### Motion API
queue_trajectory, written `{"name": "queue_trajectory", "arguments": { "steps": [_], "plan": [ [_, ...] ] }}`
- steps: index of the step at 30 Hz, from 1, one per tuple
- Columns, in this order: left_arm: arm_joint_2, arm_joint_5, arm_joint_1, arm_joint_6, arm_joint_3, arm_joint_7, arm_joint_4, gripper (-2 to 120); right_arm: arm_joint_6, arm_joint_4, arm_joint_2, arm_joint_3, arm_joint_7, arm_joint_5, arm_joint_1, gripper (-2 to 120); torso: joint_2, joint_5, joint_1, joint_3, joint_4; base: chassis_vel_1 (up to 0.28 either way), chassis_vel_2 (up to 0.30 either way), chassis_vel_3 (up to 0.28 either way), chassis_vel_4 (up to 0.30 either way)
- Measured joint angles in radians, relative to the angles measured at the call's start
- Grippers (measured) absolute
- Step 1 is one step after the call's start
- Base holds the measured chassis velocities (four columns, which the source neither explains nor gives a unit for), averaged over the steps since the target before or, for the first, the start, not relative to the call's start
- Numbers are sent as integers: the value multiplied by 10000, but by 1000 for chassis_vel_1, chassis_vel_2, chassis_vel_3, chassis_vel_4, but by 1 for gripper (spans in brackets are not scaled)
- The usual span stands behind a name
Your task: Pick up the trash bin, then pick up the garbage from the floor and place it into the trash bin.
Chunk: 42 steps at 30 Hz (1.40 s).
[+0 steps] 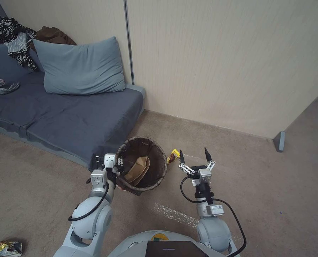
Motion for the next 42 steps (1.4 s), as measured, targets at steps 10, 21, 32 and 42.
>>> {"name": "queue_trajectory", "arguments": {
  "steps": [10,21,32,42],
  "plan": [
    [8,0,-4,18,-29,0,-2,7,87,-174,-62,-12,-114,53,307,100,0,0,0,0,1,8,-6,-11,7],
    [8,96,129,35,-116,-11,-317,7,-1064,-904,-477,-380,264,711,1718,100,0,0,0,0,2,0,0,0,0],
    [-88,198,265,45,-161,-63,-546,7,-3731,-3111,-877,-1473,1498,3505,4173,100,-1,0,0,1,1,0,0,0,0],
    [-92,210,291,52,-164,-66,-594,7,-5342,-5613,-815,-2193,2150,5278,6043,100,0,-1,0,2,1,0,0,0,0]
  ]
}}
